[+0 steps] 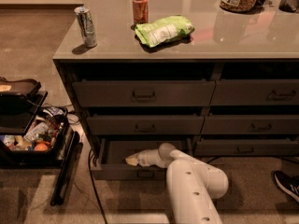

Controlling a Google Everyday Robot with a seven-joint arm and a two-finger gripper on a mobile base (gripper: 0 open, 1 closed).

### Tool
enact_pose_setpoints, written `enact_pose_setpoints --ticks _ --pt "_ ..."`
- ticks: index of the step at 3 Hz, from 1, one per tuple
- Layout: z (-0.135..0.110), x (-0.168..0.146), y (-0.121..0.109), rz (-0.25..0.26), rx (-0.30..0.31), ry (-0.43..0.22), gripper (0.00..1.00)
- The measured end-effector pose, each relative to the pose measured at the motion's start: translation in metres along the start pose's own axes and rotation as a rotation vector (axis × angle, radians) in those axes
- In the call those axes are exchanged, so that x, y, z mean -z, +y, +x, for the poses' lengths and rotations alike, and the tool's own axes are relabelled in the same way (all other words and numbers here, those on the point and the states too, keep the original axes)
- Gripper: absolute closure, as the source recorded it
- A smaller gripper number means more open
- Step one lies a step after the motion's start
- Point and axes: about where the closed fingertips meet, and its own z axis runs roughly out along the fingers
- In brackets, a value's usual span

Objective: Open bottom drawer

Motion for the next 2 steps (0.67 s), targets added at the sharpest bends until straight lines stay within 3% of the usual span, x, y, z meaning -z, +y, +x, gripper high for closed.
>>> enact_pose_setpoints --ticks 1,2 --pt "0.0254 0.0105 0.0346 0.014 -0.037 0.002 1.0" --pt "0.0254 0.0105 0.0346 0.014 -0.037 0.002 1.0"
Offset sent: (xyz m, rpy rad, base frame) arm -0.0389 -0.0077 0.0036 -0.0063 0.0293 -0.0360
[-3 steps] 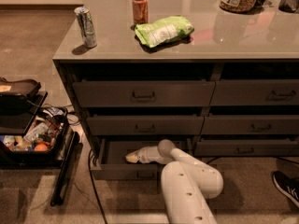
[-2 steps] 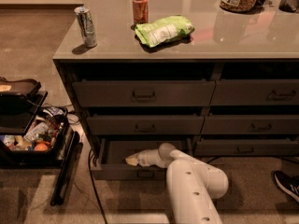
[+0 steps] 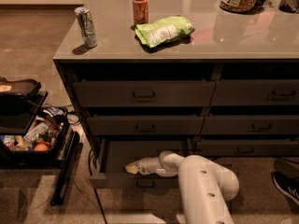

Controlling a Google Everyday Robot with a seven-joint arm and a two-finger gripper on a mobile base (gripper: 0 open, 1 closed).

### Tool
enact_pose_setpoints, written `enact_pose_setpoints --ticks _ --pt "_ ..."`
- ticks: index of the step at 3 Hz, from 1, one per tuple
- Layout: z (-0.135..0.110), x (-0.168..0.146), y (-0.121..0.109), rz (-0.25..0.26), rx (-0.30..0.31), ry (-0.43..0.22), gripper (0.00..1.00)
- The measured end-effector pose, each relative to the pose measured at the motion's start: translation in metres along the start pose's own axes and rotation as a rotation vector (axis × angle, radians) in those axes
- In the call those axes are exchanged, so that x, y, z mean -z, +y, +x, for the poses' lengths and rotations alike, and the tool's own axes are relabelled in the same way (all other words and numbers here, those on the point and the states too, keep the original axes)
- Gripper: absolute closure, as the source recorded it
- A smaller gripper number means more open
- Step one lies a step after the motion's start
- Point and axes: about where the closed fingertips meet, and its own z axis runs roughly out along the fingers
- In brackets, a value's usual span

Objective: Open bottom drawer

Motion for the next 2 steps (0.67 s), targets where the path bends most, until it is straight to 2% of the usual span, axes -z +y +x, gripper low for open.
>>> enact_pose_setpoints --ticks 2 --pt "0.027 0.0 0.006 -0.002 -0.097 0.012 1.0"
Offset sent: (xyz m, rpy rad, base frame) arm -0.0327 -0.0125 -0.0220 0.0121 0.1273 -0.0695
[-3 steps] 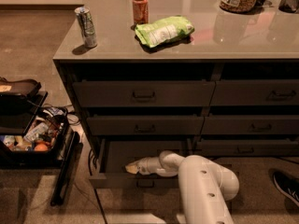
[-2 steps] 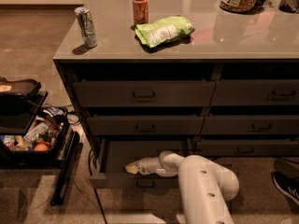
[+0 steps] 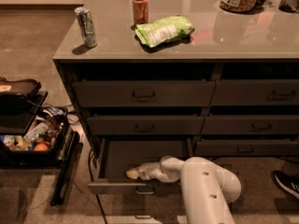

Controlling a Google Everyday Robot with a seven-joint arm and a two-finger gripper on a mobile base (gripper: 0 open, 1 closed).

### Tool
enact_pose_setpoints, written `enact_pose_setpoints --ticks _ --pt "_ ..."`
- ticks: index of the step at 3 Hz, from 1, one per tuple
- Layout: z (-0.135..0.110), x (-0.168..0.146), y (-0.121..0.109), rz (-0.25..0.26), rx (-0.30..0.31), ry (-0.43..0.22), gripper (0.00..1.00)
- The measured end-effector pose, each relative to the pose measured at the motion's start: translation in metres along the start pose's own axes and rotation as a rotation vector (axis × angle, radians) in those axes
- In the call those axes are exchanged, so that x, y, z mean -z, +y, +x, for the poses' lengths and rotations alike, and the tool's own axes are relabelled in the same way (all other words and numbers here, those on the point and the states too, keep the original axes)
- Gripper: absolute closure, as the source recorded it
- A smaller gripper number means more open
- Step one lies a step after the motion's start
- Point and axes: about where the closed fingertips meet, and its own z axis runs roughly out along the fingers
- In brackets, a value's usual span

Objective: Open bottom drawer

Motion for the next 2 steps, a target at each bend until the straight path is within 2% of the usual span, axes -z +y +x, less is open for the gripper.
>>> enact_pose_setpoints --ticks 1,2 --pt "0.0067 0.0008 0.0042 0.001 -0.018 0.001 1.0" --pt "0.0067 0.0007 0.0044 0.001 -0.019 0.001 0.82"
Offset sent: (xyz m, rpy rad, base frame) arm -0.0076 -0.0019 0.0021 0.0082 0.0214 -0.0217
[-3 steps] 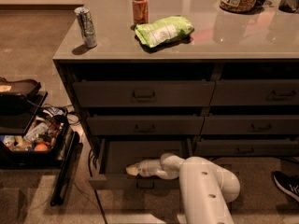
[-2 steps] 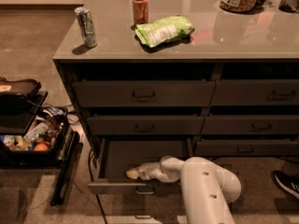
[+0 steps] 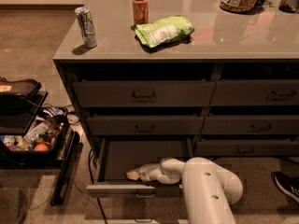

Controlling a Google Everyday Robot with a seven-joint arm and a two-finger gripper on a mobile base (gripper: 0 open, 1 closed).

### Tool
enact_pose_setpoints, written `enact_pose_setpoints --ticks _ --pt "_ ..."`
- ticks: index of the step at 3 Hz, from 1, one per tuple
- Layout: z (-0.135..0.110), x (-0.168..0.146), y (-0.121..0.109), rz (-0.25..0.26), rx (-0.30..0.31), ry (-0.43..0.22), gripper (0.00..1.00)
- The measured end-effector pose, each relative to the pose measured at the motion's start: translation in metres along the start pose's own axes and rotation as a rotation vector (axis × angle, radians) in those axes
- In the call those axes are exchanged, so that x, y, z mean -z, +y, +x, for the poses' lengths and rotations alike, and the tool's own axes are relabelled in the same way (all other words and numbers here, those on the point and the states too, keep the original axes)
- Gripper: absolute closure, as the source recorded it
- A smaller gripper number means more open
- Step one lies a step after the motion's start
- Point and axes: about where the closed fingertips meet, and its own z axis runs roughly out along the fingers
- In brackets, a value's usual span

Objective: Open bottom drawer

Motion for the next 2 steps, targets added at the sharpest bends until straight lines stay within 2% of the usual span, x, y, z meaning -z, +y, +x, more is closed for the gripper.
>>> enact_pose_setpoints --ticks 2 --pt "0.0 -0.0001 0.0001 0.0 0.0 0.0 0.35"
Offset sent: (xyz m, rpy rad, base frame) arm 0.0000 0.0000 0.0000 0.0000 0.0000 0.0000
